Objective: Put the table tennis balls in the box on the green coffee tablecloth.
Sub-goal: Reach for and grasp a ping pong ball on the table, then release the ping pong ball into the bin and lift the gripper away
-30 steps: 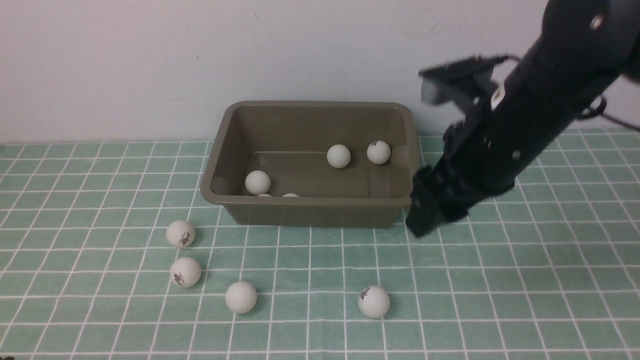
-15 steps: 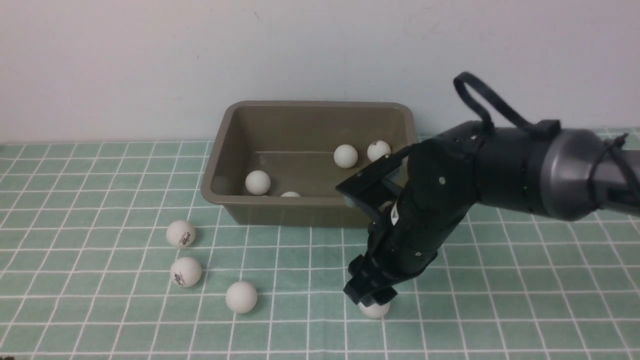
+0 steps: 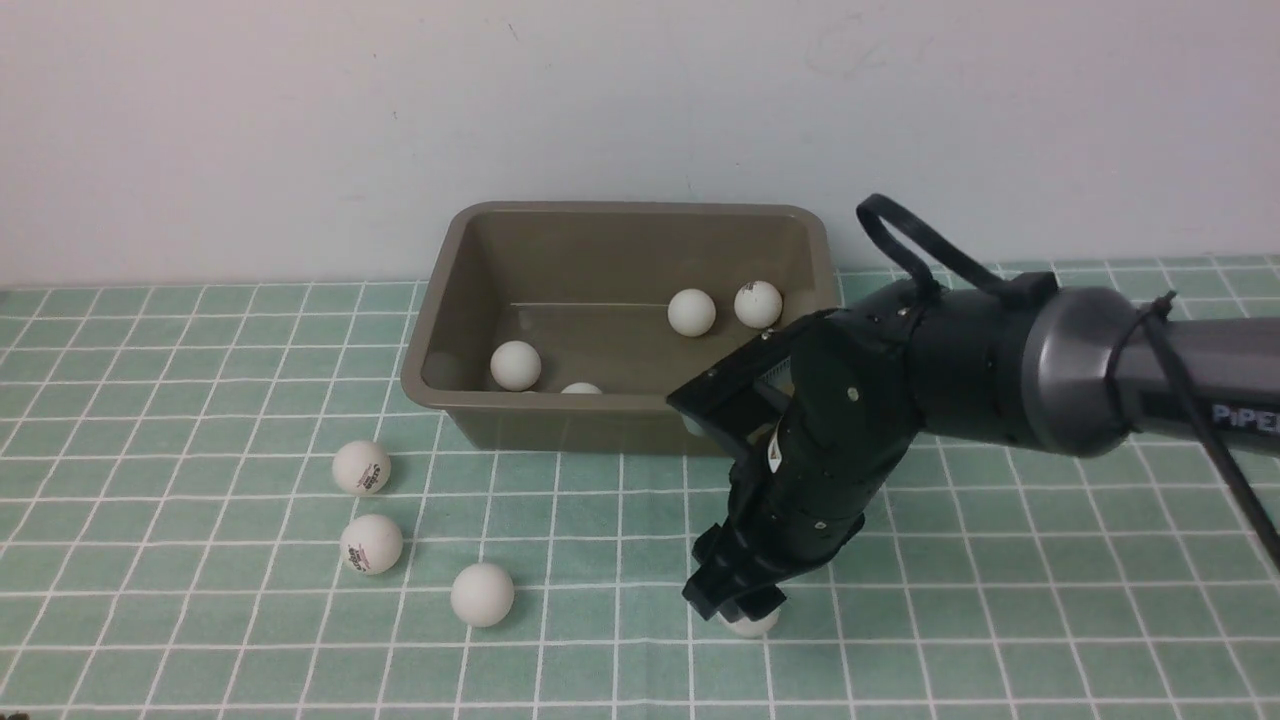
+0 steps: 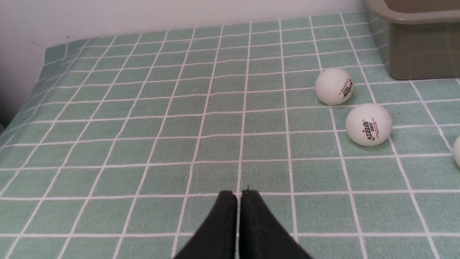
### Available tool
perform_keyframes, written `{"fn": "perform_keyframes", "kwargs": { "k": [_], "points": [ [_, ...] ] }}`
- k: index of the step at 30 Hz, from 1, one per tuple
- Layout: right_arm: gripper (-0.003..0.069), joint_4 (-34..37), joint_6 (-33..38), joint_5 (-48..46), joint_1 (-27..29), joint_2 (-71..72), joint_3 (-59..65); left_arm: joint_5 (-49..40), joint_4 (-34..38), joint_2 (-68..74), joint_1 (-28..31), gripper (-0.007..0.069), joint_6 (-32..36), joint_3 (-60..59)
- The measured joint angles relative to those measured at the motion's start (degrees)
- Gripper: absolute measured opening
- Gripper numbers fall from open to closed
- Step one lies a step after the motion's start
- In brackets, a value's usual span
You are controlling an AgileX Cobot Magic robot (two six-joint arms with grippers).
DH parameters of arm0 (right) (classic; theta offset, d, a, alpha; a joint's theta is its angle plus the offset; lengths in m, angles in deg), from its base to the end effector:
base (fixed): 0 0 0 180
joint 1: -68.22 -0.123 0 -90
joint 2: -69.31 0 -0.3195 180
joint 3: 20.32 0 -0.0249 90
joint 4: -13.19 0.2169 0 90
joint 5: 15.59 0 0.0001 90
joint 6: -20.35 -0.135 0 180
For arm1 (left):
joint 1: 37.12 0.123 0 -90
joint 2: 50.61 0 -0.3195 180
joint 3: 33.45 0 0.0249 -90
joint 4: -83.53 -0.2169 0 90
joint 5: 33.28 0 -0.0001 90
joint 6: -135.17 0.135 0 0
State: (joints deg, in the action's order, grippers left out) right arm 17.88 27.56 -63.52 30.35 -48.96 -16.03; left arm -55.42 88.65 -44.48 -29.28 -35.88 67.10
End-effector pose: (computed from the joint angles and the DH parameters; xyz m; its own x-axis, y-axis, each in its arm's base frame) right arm 0.2870 0.2336 0.1758 -0.7324 -0.6591 -0.1707 -0.6743 0.7369 0.0479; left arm 0.0256 -0.0011 0.1577 -0.3071 0.0317 -0.9512 -0.0823 0.9948 0.0597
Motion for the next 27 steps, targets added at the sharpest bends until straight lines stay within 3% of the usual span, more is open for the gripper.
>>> {"fn": "perform_keyframes", "kwargs": {
  "k": [6,11,16,20,23,27],
  "points": [
    [0.0368,1.1,0.1,-0.5,0.0,-1.7,0.0,0.0,0.0,0.0,0.0,-0.0004,0.0,0.0],
    [0.0361,2.0,1.9,-1.5,0.0,-1.7,-0.1,0.0,0.0,0.0,0.0,-0.0004,0.0,0.0],
    [0.0361,8.3,7.3,-7.1,0.0,-1.6,-1.3,0.0,0.0,0.0,0.0,-0.0004,0.0,0.0],
    [0.0361,15.0,12.7,-12.7,0.0,0.9,-9.6,0.0,0.0,0.0,0.0,-0.0004,0.0,0.0],
    [0.0361,14.6,13.2,-12.1,0.0,2.0,-16.3,0.0,0.0,0.0,0.0,-0.0004,0.0,0.0],
    [0.0361,6.6,11.3,-5.5,0.0,1.3,-25.2,0.0,0.0,0.0,0.0,-0.0004,0.0,0.0]
  ]
}}
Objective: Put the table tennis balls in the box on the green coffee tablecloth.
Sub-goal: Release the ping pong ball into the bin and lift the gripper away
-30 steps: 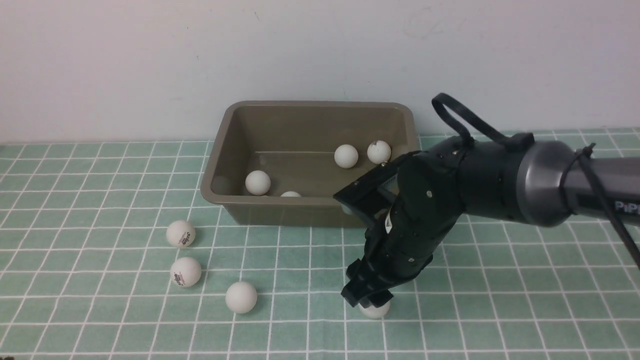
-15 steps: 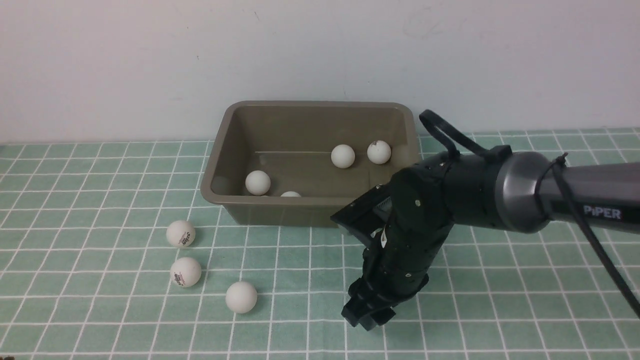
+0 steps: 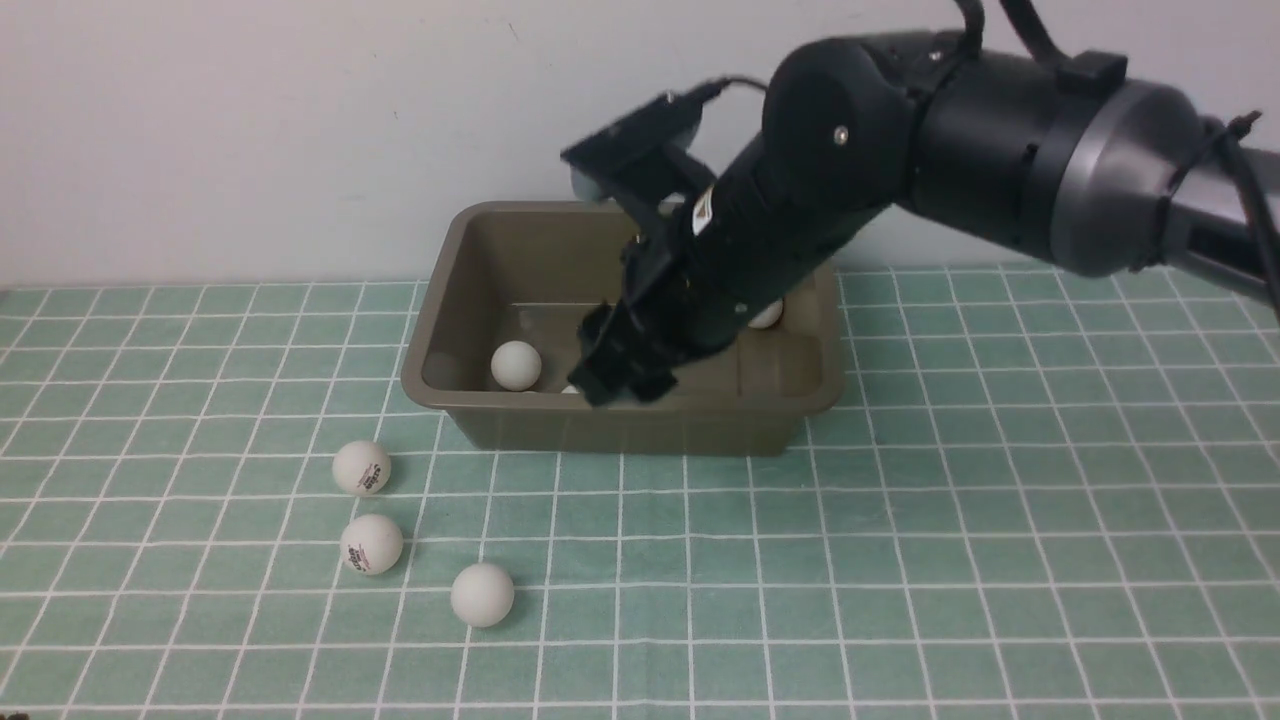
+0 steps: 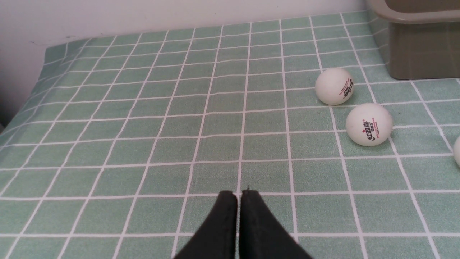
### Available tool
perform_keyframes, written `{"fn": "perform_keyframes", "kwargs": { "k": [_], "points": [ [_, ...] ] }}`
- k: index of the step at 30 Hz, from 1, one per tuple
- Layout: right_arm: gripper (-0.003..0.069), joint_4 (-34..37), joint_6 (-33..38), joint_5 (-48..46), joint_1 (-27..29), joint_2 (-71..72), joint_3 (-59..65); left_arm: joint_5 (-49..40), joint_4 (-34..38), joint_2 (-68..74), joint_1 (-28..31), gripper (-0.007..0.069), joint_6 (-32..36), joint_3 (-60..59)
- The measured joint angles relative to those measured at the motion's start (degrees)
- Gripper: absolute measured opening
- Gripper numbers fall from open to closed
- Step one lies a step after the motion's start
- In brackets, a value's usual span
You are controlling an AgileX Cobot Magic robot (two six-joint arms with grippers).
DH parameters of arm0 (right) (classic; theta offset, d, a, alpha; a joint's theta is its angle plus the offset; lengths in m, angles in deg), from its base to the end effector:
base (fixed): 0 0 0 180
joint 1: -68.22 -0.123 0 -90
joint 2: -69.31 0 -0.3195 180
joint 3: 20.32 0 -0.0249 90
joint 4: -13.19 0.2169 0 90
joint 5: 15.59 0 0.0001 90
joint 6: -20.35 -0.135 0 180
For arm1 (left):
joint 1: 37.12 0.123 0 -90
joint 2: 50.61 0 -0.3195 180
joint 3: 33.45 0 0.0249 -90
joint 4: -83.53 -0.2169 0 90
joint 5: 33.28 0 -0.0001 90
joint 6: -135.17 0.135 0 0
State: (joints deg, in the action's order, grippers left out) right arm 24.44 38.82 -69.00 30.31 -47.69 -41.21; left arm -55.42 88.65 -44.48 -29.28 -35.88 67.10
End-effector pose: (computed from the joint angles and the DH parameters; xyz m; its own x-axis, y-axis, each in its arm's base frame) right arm 0.3278 0.2821 0.2950 -0.5261 -0.6637 -0.5318 -0.7938 0.6076 0.0269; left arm 0.0256 -0.0011 0.1577 -0.3071 0.0317 -0.9512 -0.0823 0.9948 0.0597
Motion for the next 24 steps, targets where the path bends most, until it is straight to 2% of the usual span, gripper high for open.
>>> {"fn": "perform_keyframes", "kwargs": {
  "k": [2,8,19,24],
  "points": [
    [0.0361,-4.9,-2.3,2.6,0.1,-1.8,-3.3,0.0,0.0,0.0,0.0,-0.0004,0.0,0.0],
    [0.0361,-11.2,-5.0,4.3,2.0,-9.3,-6.4,0.0,0.0,0.0,0.0,-0.0004,0.0,0.0],
    [0.0361,-11.8,-5.1,10.4,4.3,-15.5,-6.8,0.0,0.0,0.0,0.0,-0.0004,0.0,0.0],
    [0.0400,-12.4,-5.1,12.6,4.4,-15.5,-6.9,0.0,0.0,0.0,0.0,-0.0004,0.0,0.0]
  ]
}}
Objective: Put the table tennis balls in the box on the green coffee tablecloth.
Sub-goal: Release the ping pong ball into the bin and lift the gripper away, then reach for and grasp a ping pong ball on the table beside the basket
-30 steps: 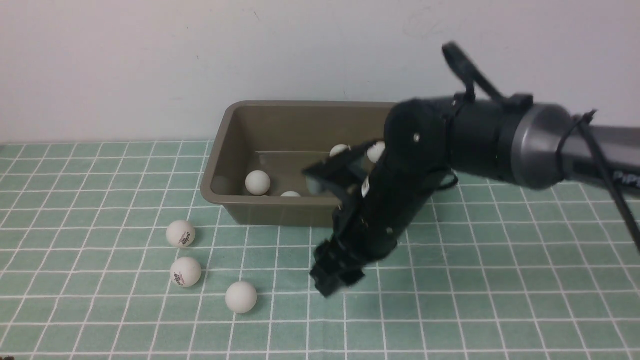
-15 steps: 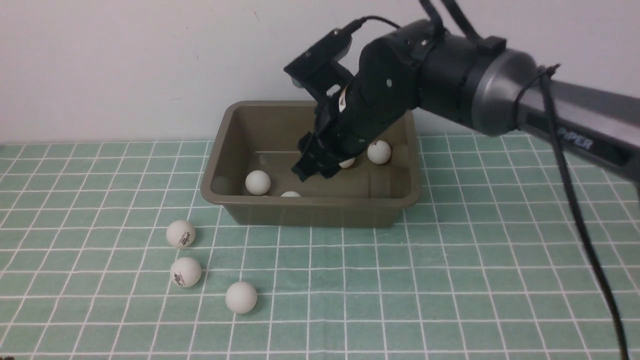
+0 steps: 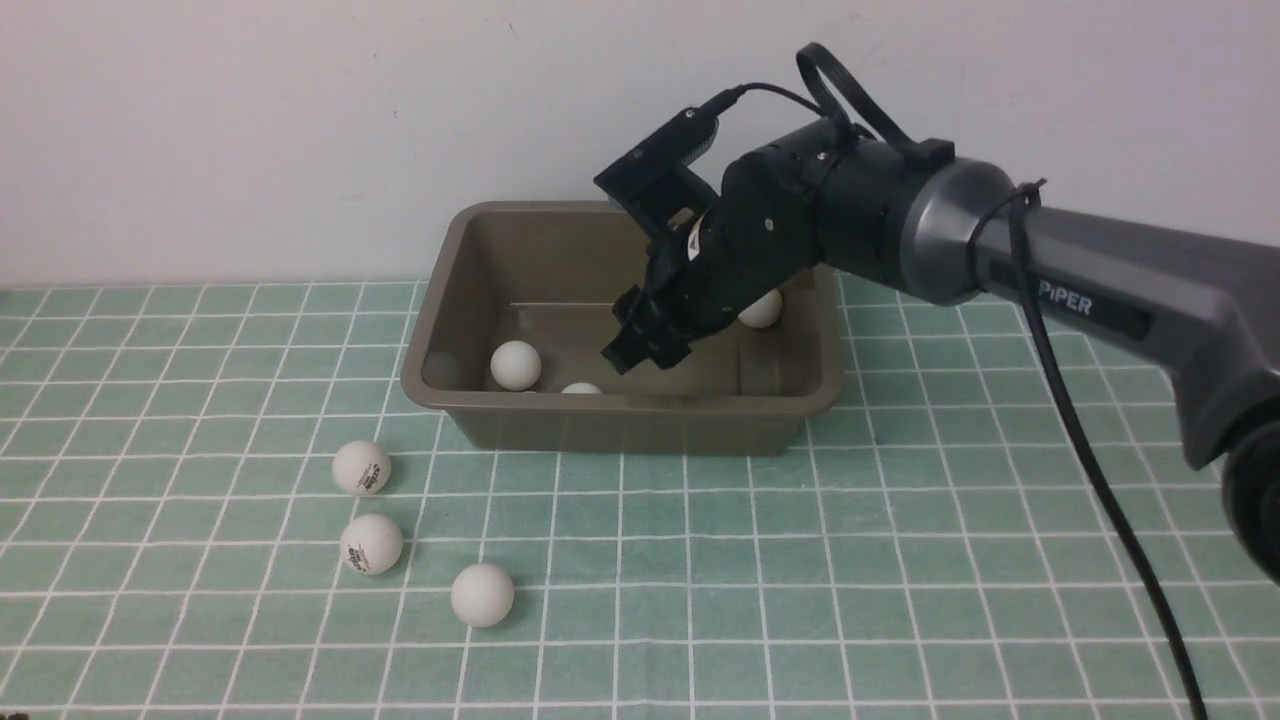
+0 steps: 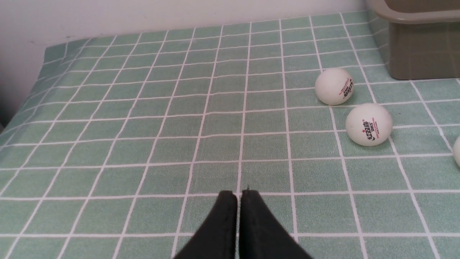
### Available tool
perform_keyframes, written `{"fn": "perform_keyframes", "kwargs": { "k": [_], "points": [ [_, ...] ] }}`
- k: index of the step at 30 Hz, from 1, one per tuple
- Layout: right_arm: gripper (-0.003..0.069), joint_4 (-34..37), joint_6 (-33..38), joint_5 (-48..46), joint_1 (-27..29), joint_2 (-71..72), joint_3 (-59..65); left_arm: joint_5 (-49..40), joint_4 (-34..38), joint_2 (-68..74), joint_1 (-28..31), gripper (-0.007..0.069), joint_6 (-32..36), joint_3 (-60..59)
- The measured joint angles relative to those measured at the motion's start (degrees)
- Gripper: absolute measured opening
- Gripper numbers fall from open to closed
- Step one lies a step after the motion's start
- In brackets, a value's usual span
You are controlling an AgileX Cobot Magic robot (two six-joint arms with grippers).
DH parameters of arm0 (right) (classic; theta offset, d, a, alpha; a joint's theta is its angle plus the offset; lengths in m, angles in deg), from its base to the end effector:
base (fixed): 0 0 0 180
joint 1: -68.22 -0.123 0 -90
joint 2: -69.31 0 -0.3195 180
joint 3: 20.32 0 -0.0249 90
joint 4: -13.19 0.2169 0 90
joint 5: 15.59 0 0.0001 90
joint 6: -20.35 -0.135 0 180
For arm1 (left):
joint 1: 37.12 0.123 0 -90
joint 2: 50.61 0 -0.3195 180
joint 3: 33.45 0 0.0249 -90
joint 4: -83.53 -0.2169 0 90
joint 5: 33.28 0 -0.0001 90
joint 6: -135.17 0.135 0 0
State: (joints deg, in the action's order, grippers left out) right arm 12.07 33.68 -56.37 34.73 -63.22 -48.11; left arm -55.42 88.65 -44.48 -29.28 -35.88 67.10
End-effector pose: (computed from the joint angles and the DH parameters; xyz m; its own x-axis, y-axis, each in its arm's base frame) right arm 0.4250 0.2791 0.2160 -0.5328 -0.6462 -0.5464 -0.6975 0.7010 -0.1489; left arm 0.0256 -0.0011 0.1577 -0.3071 0.0317 -0.9512 -0.0823 0.9948 0.0597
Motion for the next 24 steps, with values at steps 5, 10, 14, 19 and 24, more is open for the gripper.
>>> {"fn": "perform_keyframes", "kwargs": {
  "k": [5,10,14,19,24],
  "points": [
    [0.0428,0.0,-0.1,0.3,0.0,0.0,0.0,0.0,0.0,0.0,0.0,-0.0004,0.0,0.0],
    [0.0428,0.0,-0.1,0.2,0.0,0.1,0.0,0.0,0.0,0.0,0.0,-0.0004,0.0,0.0],
    [0.0377,-1.0,-0.1,-1.5,0.0,2.4,0.0,0.0,0.0,0.0,0.0,-0.0004,0.0,0.0],
    [0.0148,-4.8,-0.1,-3.2,0.0,11.1,0.0,0.0,0.0,0.0,0.0,-0.0004,0.0,0.0],
    [-0.0006,-7.3,-0.1,-6.9,0.0,21.4,0.0,0.0,0.0,0.0,0.0,-0.0004,0.0,0.0]
  ]
}}
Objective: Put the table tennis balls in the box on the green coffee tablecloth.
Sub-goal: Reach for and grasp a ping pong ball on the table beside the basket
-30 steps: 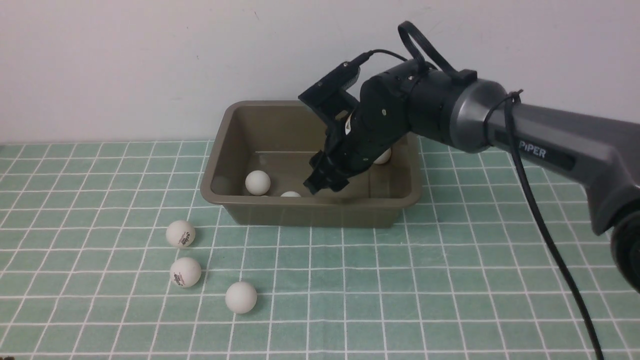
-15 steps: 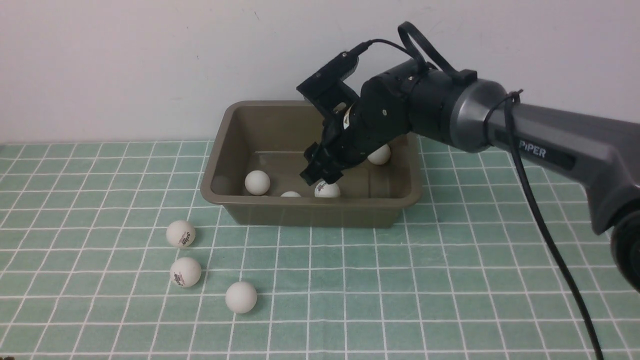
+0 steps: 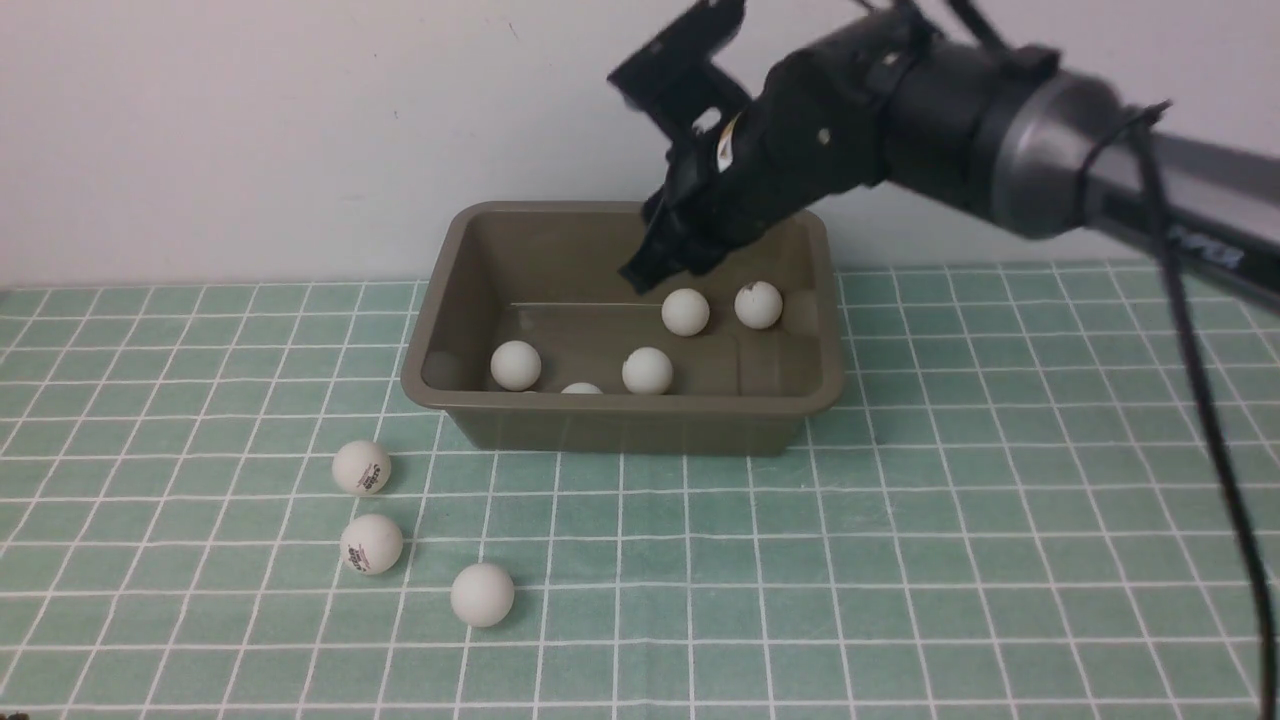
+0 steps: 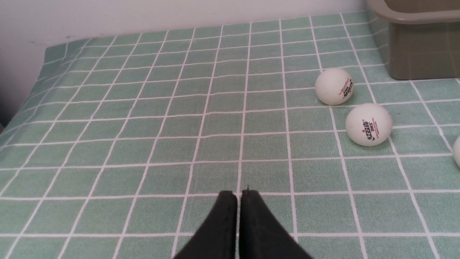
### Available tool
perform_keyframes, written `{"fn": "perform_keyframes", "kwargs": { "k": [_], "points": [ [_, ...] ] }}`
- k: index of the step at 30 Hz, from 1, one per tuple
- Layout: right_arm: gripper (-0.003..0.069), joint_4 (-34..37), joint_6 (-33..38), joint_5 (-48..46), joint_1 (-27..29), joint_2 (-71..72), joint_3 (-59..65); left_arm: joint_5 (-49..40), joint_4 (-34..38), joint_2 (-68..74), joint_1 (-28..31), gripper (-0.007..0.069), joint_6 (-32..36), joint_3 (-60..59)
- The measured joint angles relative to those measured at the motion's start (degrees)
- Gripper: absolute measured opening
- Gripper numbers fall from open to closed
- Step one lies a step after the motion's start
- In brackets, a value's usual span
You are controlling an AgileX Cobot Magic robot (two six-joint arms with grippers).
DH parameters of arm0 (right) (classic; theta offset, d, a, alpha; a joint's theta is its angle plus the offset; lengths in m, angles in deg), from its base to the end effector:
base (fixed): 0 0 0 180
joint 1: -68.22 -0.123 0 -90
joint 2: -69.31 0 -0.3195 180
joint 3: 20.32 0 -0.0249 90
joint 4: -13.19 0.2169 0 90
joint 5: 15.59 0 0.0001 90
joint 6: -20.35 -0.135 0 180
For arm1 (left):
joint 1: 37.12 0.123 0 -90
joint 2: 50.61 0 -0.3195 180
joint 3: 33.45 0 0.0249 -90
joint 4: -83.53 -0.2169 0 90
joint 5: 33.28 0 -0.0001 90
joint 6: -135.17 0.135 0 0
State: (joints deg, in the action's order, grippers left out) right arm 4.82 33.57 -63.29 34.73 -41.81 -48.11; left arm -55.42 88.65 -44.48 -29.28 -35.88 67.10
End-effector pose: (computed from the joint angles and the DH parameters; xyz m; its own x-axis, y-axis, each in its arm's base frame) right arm 0.3661 0.2248 0.3833 -0.3594 -0.6234 -0.6944 -0.6307 0.7107 -0.3116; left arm 0.0256 -0.0011 0.1577 -0.3071 0.0317 -0.9512 -0.0823 0.9948 0.0597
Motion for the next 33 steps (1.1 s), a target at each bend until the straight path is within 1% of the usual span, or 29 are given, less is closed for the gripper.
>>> {"fn": "perform_keyframes", "kwargs": {
  "k": [4,7,8,11,12,15,17,18,21,23,26,30,32,33],
  "points": [
    [-0.0014,-2.0,0.0,-5.2,0.0,7.3,0.0,0.0,0.7,0.0,0.0,-0.0004,-0.2,0.0],
    [-0.0015,-2.6,-1.5,-10.8,0.1,13.4,0.0,1.2,8.4,0.0,0.0,-0.0004,-3.0,-0.1],
    [-0.0015,-2.6,-2.1,-12.4,0.1,15.2,0.0,1.9,11.4,0.0,0.0,-0.0004,-3.9,-0.2],
    [-0.0015,-2.5,-3.0,-14.7,0.1,20.3,0.0,6.0,23.7,0.0,0.0,-0.0004,-6.2,-0.2],
    [-0.0015,-2.4,-3.0,-14.9,0.1,22.6,0.0,7.3,27.2,0.0,0.0,-0.0004,-6.5,-0.2],
    [-0.0016,-2.5,-3.0,-15.6,0.1,27.4,0.0,10.4,41.6,0.0,0.0,-0.0004,-6.8,-0.2],
    [-0.0016,-2.9,-3.0,-16.4,0.1,32.0,0.6,11.6,49.1,0.0,0.0,-0.0004,-6.9,-0.2],
    [-0.0016,-3.0,-3.0,-16.6,0.1,33.9,1.8,12.3,53.1,0.0,0.0,-0.0004,-6.9,-0.2],
    [-0.0016,-3.0,-3.0,-16.7,0.1,40.7,9.5,14.3,61.6,0.0,0.0,-0.0004,-7.1,-0.2],
    [-0.0016,-2.9,-3.0,-16.5,0.1,45.0,16.8,15.4,65.0,0.0,0.0,-0.0004,-7.1,-0.2],
    [-0.0016,-2.9,-3.7,-14.4,0.1,52.8,30.8,17.5,68.5,0.0,0.0,-0.0004,-7.1,-0.2],
    [-0.0016,-3.2,-9.0,-10.4,0.1,64.6,48.0,20.0,71.2,0.0,0.0,-0.0004,-6.7,-0.2],
    [-0.0016,-4.0,-12.9,-9.4,0.1,70.8,55.4,19.7,70.6,0.0,0.0,-0.0004,-3.8,0.0],
    [-0.0016,-4.5,-14.8,-9.2,0.1,73.4,58.3,18.5,69.0,0.0,0.0,-0.0004,-0.1,1.1]
  ]
}}
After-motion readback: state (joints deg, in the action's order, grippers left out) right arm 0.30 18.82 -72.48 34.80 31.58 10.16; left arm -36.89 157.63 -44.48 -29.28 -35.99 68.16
